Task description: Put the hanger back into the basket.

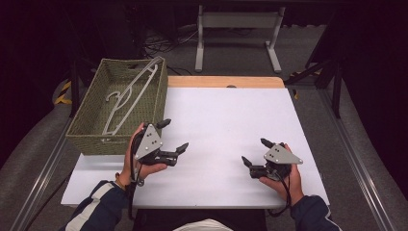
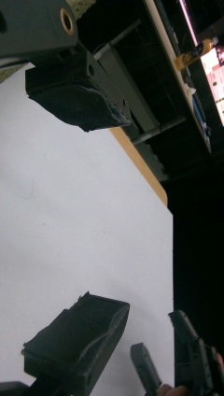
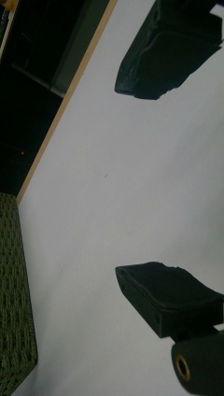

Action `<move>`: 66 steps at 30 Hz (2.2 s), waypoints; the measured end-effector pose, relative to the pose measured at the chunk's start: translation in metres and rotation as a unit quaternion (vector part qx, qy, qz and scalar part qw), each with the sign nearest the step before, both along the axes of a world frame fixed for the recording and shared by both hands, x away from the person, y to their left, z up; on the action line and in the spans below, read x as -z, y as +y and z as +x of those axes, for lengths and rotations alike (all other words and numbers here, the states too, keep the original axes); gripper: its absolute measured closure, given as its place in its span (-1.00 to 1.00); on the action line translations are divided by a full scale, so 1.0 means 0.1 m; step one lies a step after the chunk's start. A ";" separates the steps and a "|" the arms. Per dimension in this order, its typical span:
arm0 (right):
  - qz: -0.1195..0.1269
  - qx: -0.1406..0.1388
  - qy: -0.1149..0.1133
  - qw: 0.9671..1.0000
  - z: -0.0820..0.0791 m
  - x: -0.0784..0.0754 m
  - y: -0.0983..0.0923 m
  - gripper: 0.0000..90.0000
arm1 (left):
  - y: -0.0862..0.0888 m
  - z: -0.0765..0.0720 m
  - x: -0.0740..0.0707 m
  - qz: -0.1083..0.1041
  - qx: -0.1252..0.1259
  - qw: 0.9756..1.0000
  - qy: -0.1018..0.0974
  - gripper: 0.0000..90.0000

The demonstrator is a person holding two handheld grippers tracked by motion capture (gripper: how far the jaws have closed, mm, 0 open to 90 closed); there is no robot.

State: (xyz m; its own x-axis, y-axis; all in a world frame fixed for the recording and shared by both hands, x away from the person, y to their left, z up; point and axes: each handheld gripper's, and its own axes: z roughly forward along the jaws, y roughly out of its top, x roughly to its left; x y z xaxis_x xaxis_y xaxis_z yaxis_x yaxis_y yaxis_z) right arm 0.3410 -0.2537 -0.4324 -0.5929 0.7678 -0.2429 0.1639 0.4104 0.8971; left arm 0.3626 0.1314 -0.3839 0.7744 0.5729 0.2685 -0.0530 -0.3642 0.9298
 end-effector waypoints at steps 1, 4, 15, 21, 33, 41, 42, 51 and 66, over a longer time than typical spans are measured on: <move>0.000 -0.001 0.000 1.000 0.00 0.00 0.00 -0.74 | 0.00 -0.01 0.02 0.004 0.001 1.000 0.000 -0.75; 0.000 -0.003 0.000 1.000 -0.01 0.00 0.01 -0.74 | 0.01 -0.04 0.09 0.008 0.005 1.000 0.006 -0.74; -0.003 -0.007 0.000 1.000 -0.02 0.00 0.03 -0.74 | 0.08 -0.09 0.32 0.037 0.009 0.999 0.027 -0.74; -0.004 -0.011 -0.001 1.000 -0.04 0.00 0.06 -0.74 | 0.18 -0.12 0.51 0.063 -0.003 0.997 0.046 -0.74; -0.006 -0.017 0.001 1.000 -0.05 0.00 0.09 -0.74 | 0.37 -0.20 0.68 0.063 -0.009 0.994 0.085 -0.75; -0.005 -0.015 -0.001 1.000 -0.05 0.00 0.08 -0.74 | 0.56 -0.30 0.65 0.042 -0.019 0.996 0.082 -0.82; -0.005 -0.016 -0.001 1.000 -0.05 0.00 0.08 -0.74 | 0.58 -0.29 0.64 0.040 -0.024 0.996 0.079 -0.83; -0.007 -0.020 -0.002 1.000 -0.06 0.00 0.07 -0.74 | 0.59 -0.26 0.65 0.040 -0.035 0.996 0.078 -0.86; -0.009 -0.023 -0.009 1.000 -0.08 -0.03 0.11 -0.74 | 0.66 -0.31 0.59 0.024 -0.052 0.996 0.062 -0.90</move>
State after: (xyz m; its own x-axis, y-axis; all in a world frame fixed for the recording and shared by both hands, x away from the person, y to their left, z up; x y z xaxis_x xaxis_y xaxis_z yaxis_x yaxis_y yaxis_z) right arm 0.3330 -0.2429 -0.4295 -0.6222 0.7358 -0.2673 0.1283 0.4327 0.8924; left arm 0.3319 0.1978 -0.4427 0.7399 0.6411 0.2039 0.1022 -0.4067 0.9079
